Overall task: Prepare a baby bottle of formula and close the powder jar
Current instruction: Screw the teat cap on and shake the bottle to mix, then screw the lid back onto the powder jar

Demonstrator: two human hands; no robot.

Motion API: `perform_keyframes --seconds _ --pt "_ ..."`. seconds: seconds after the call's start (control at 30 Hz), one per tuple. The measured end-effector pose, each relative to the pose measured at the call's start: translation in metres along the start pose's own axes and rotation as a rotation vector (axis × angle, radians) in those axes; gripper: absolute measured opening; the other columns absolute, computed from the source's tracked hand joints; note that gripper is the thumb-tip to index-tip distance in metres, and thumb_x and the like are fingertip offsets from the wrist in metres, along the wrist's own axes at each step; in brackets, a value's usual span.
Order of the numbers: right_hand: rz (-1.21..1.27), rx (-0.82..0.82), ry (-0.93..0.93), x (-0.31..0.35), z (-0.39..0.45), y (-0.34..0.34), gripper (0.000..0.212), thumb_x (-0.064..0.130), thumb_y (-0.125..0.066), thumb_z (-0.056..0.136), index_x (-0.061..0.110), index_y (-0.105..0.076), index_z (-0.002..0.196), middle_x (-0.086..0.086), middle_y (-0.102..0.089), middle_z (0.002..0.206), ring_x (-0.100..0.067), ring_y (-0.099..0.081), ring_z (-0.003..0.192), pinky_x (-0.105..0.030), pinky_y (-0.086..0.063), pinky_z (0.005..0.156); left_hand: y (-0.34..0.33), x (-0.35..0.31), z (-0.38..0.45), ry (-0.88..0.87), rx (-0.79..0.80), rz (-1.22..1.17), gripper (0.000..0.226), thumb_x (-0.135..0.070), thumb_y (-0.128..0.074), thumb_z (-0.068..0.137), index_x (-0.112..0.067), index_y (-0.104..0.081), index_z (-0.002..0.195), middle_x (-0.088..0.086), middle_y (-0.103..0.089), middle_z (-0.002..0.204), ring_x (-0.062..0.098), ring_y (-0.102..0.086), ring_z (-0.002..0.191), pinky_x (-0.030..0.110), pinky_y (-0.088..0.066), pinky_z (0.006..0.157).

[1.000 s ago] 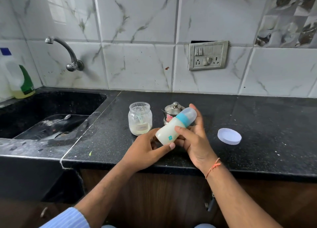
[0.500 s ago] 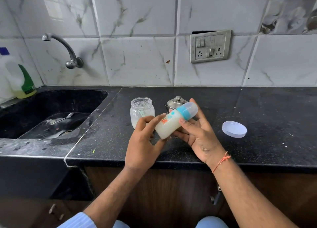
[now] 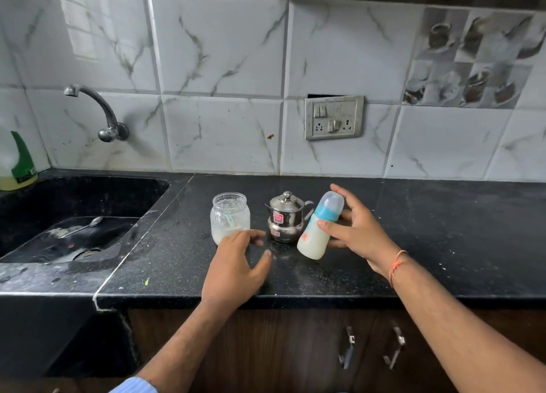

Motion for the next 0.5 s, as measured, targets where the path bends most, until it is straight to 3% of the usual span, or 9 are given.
perform_keyframes --seconds 0.17,0.3,0.5 --pt "-0.199 0.002 -0.002 0.000 0.019 0.021 0.084 0.005 -0.082 0.089 0.041 -0.045 0.155 0.004 -0.067 0.138 -0.017 -0.067 0.124 -0.047 -0.066 0.089 0.000 0.002 0.000 0.029 0.050 -0.037 0.028 -0.036 -0.077 0.098 -0.035 -0.071 0.125 -0.025 -0.070 0.103 0.002 -0.064 0.105 0.035 -0.059 0.095" --pt "-0.426 -0.003 0.045 -0.004 0.038 0.031 0.088 0.024 -0.089 0.079 0.049 -0.046 0.151 0.011 -0.070 0.138 -0.012 -0.068 0.122 -0.053 -0.058 0.104 0.000 0.002 0.000 0.040 0.053 -0.039 0.027 -0.035 -0.076 0.099 -0.037 -0.070 0.125 -0.025 -0.070 0.103 0.003 -0.064 0.106 0.034 -0.059 0.093" --pt "-0.594 -0.014 0.095 -0.006 0.052 0.029 0.078 0.020 -0.088 0.084 0.045 -0.049 0.147 0.009 -0.069 0.135 -0.013 -0.069 0.118 -0.046 -0.056 0.107 0.000 0.004 -0.001 0.063 0.044 -0.086 0.025 -0.033 -0.076 0.098 -0.036 -0.071 0.123 -0.024 -0.072 0.100 0.003 -0.065 0.103 0.025 -0.055 0.089"
Point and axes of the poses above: each hand's wrist, its own z-axis towards the middle knuckle, its own y-axis out of the back of the hand, x = y × z, the point moved 2 cm from there along z, towards the middle knuckle
